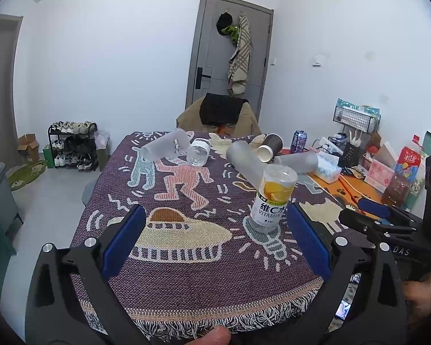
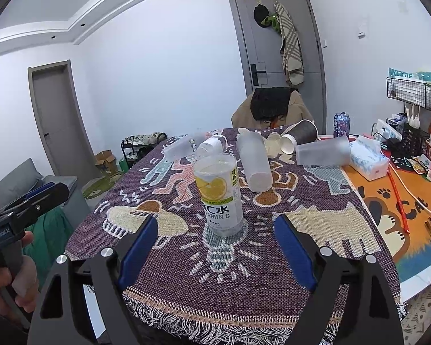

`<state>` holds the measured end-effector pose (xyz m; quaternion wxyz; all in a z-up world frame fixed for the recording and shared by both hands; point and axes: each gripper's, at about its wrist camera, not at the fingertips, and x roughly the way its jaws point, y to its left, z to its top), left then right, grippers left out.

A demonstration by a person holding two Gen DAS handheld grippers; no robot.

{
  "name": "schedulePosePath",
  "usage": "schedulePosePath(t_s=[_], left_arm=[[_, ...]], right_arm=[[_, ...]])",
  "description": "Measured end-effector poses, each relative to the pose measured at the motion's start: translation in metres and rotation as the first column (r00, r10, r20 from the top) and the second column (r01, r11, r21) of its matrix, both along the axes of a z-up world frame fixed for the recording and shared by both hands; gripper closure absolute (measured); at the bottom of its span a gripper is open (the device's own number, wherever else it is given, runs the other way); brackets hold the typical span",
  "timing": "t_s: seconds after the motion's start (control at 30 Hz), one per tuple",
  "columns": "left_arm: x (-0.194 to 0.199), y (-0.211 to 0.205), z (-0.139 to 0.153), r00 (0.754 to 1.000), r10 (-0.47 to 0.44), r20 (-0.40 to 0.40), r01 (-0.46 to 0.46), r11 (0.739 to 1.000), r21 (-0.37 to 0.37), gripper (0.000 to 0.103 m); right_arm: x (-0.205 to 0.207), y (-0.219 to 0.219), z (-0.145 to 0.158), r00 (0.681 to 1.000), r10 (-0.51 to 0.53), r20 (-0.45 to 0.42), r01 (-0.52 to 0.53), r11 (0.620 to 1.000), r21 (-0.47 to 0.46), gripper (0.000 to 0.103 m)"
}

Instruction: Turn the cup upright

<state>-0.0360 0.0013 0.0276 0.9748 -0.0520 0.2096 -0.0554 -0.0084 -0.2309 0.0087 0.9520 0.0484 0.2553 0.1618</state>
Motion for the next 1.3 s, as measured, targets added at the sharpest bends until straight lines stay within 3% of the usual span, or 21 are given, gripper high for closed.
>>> schedulePosePath(t_s=[0.07,1.3], left_arm=[[0.0001,0.0,-0.001,1.0,0.002,0.0,-0.002,1.0,0.001,0.005],[-0.0006,-0.0078,-0.0046,0.999,0.031,0.02,-0.032,0.999,0.021,0.005]], right_arm=[[-0.0002,0.0,0.0005,1.0,-0.011,0.0,0.011,1.0,-0.006,0.007],[-0.0012,-0.0056,-0.0034,0.999,-0.032,-0.023,0.032,0.999,0.003,0.008]])
